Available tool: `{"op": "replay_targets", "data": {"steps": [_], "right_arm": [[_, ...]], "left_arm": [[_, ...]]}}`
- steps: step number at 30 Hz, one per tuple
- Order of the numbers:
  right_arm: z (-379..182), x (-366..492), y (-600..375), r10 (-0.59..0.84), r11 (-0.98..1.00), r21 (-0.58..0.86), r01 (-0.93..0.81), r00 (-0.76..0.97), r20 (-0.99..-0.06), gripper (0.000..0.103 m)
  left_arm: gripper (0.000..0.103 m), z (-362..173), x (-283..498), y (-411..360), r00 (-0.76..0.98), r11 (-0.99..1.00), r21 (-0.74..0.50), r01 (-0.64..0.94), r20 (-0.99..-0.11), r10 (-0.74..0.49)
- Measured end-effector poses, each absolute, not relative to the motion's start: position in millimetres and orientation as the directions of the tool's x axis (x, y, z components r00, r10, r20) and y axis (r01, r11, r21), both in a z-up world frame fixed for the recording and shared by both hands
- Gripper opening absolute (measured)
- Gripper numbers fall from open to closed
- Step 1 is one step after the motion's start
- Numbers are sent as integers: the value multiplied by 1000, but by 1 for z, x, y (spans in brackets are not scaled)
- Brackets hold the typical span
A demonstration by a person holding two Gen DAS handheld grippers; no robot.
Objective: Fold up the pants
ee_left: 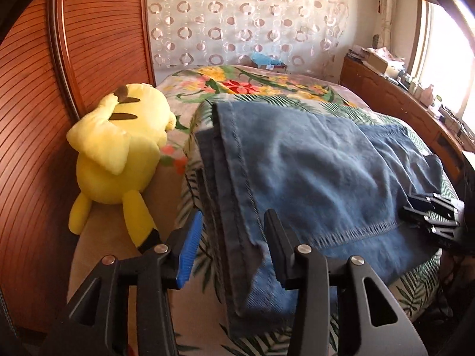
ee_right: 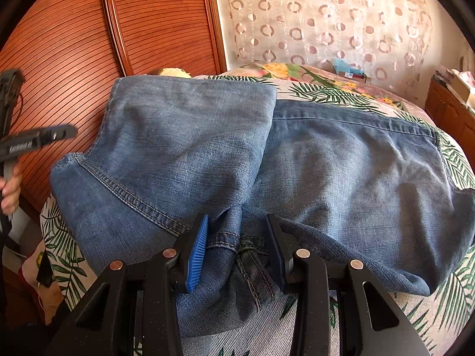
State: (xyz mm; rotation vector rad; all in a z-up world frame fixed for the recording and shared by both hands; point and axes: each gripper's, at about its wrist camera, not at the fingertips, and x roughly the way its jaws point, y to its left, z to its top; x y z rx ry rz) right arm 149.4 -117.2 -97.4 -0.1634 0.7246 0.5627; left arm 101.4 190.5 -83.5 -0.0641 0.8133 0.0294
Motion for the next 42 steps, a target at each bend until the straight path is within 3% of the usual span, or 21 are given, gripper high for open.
{"op": "replay_targets", "data": {"steps": [6,9,11,13,17,35,38,42], "right_arm": [[-98,150,-118,427,841,46,-539,609,-668,39],[-98,149,-117,428,841,46,-540,609,-668,39],[-98,149,-117,427,841,46,-540,609,-668,39],[-98,149,-118,428,841,47,-540,609,-668,39],[-99,149,-119,433,840,53,-540,606,-667,39],[-80,120,-144,443,834,34,-551,630,-638,42],[-76,113,-153,437,841,34,-540,642,-630,42],[-74,104,-167,424,851,30,-524,654,-626,42]], "left_arm": [[44,-96,93,174,668,999,-39,-10,-743,-23],[38,-102,93,172,650,999,-42,-14,-759,-23],[31,-102,91,170,650,999,-50,-9,-759,-32],[15,-101,87,168,654,999,-51,-2,-756,-37],[5,-93,74,163,678,999,-30,15,-734,-33],[5,-69,54,165,715,1000,-21,-19,-699,-2],[13,-62,55,154,726,1000,-8,8,-687,-11],[33,-58,61,143,732,999,-7,35,-680,-31]]}}
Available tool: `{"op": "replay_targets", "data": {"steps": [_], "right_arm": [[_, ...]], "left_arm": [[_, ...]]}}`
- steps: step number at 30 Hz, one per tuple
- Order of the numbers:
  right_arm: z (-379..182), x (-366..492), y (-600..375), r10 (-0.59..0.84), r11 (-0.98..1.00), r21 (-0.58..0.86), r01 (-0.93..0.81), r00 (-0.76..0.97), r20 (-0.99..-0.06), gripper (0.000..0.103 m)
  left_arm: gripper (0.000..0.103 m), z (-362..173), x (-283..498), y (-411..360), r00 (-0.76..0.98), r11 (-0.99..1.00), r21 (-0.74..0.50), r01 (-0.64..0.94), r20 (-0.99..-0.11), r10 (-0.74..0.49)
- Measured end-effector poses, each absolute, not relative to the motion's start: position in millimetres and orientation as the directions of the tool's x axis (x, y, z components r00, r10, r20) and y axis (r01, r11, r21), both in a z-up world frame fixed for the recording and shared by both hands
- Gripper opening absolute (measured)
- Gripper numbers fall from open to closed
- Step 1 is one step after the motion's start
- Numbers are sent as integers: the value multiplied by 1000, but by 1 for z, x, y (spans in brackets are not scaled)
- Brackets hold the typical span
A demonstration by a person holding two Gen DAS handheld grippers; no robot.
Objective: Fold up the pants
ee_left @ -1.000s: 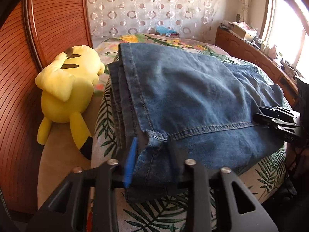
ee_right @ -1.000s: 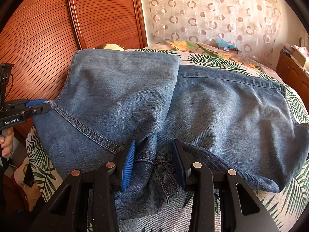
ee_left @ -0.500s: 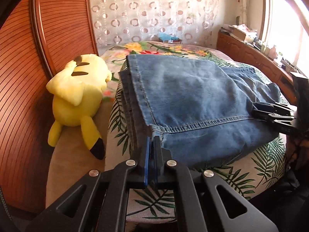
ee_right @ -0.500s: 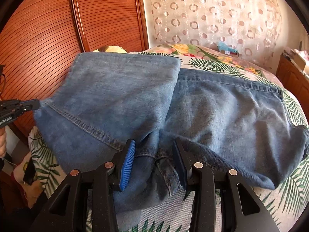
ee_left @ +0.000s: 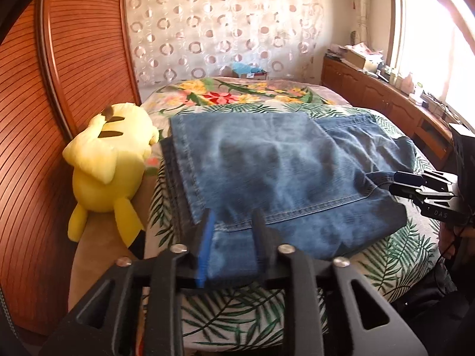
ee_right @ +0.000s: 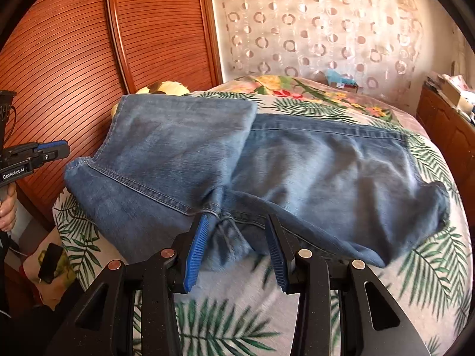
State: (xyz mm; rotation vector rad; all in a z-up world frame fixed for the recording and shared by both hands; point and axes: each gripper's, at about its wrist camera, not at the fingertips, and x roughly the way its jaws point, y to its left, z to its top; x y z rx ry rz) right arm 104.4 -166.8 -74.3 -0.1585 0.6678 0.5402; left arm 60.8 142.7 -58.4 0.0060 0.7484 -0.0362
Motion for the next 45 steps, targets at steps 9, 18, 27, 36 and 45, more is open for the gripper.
{"op": "replay_targets", "data": {"steps": [9,18,27,36,45], "right_arm": [[-69,100,-199,374,888,25,-460,689,-620,42],[-58,86,-236,315,923,17,-383,733,-603,42],[-53,82,-274,237,960,22,-279,769,-594,48],[-52,93,-304,161,984,41,-173,775,-611,48],[-53,127,-327,190,981,149,-122,734,-651,48]], "left_arm": [[68,-60,79,107,729,993,-7,114,-679,-89],[80,-66,94,73,720,985,-18,171,-680,-137],[80,-71,101,48,721,976,-30,216,-669,-180],[80,-87,105,32,687,972,-30,235,-702,-187],[80,-97,105,25,666,969,-34,244,-721,-193]]}}
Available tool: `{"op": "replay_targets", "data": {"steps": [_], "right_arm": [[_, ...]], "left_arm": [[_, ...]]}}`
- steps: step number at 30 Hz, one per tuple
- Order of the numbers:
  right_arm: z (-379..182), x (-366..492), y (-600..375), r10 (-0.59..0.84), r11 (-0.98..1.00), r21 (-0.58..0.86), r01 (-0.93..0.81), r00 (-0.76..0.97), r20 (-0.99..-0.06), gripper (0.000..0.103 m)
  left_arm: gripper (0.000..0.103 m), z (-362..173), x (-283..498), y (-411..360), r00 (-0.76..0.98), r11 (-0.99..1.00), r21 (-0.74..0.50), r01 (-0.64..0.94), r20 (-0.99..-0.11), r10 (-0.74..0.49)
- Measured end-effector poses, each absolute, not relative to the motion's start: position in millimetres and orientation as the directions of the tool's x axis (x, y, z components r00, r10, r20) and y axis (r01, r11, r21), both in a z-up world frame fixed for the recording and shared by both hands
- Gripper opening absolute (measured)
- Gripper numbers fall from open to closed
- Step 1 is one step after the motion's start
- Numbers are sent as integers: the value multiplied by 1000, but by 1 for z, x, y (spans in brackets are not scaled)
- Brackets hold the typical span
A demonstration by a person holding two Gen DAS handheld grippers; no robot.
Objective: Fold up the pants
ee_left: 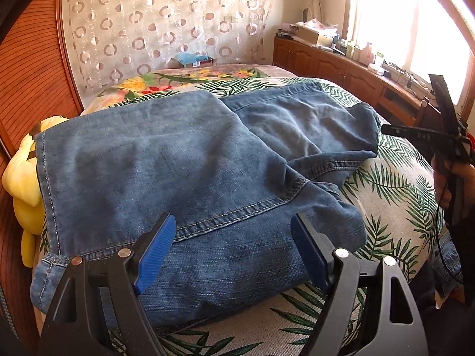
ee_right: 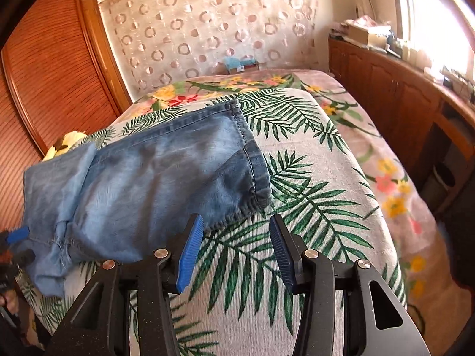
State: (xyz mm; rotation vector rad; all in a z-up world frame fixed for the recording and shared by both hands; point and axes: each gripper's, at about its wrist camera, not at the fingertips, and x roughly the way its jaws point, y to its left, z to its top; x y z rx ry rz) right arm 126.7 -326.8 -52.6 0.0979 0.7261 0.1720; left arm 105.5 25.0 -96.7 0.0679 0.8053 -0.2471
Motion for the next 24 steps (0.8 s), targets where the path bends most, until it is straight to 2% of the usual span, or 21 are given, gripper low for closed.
{"op": "replay_targets", "data": {"steps": [3,8,11,15,16,17,18,19,24], "right_arm": [[-50,137,-327,206,977,180,-116,731,-651,48],[-57,151,-319,149,988,130,-82,725,-673,48],[-64,159,-321,185,980,178,-83,691,-699,48],[-62,158,-323,184,981,173,-86,689,-701,46],[-61,158,-323,189,980,178,-88,689,-700,34],[-61,158,-323,198,978,186,-93,687,-699,27],[-62,159,-325,210,975,197,-98,684,-698,13],[-62,158,-328,225,971,215,-101,685,-693,7],[-46,126,-345,231,962,262,-77,745,-626,4]], "left_arm": [[80,-97,105,26,664,969,-35,245,-723,-194],[80,-98,105,27,661,970,-33,242,-726,-190],[80,-99,105,27,660,970,-37,240,-727,-191],[80,-101,105,27,657,970,-38,238,-729,-190],[80,-101,106,27,657,970,-39,238,-730,-190],[80,-102,105,27,657,970,-39,238,-730,-191],[80,-102,105,27,657,970,-40,239,-729,-191],[80,-101,105,28,657,970,-39,239,-729,-191],[80,-99,101,31,663,972,-36,233,-725,-186]]}}
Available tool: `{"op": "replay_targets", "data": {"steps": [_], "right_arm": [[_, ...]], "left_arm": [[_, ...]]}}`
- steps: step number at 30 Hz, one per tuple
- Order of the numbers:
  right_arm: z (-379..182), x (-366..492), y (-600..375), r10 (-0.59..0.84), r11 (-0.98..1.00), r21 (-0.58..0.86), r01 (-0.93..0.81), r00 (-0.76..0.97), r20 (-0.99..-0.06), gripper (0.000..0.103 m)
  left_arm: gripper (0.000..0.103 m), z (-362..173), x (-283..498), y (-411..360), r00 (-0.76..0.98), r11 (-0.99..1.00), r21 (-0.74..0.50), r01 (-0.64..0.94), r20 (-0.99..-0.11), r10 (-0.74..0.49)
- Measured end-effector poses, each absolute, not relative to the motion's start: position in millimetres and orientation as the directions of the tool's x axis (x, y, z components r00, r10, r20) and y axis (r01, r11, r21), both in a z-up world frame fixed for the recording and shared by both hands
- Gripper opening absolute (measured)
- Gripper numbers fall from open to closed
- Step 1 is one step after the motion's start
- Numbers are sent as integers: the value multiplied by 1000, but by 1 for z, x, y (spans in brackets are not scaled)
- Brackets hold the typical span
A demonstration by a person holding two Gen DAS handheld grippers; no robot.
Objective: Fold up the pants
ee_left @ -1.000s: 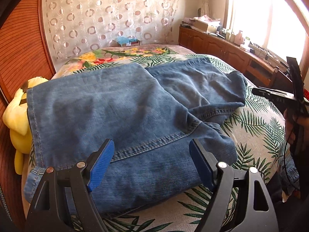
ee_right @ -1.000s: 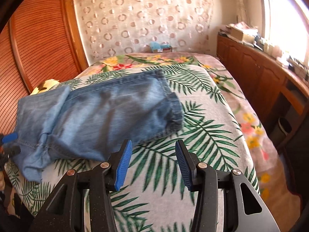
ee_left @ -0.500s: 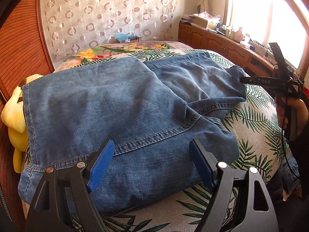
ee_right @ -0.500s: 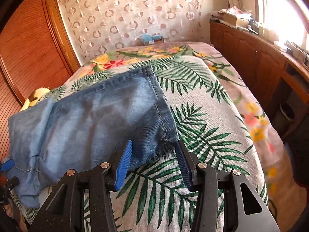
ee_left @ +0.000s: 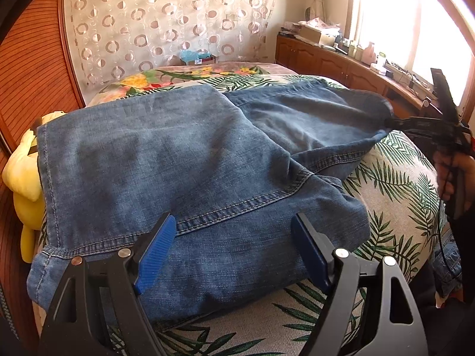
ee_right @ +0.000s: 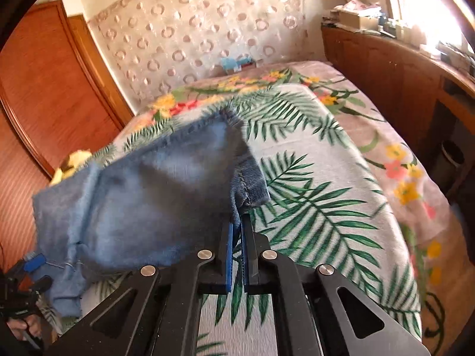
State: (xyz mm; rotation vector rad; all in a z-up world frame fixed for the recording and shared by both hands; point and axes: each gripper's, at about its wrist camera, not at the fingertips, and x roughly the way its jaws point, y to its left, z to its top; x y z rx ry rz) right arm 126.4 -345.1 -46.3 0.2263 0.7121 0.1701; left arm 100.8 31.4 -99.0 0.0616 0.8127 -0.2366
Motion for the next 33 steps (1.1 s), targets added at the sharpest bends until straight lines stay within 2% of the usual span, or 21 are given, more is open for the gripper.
{"op": "replay_targets", "data": {"steps": [10,17,26,33], "right_arm": [[-41,110,-348,196,975,208,-84,769,-608,3],[-8,110,-325,233,972,162,-171,803,-549,3],[49,102,-248,350,929,69,-363,805,-479,3],[76,90,-172,517,828,38,-560,734,-441,3]], "left_arm": [[80,-92,100,37,679,976,-42,212,-712,-178],[80,-79,97,45,707,979,-44,198,-685,-174],[80,-58,82,68,751,986,-52,161,-641,-156],[80,-48,71,90,773,992,-34,122,-623,-117]]}}
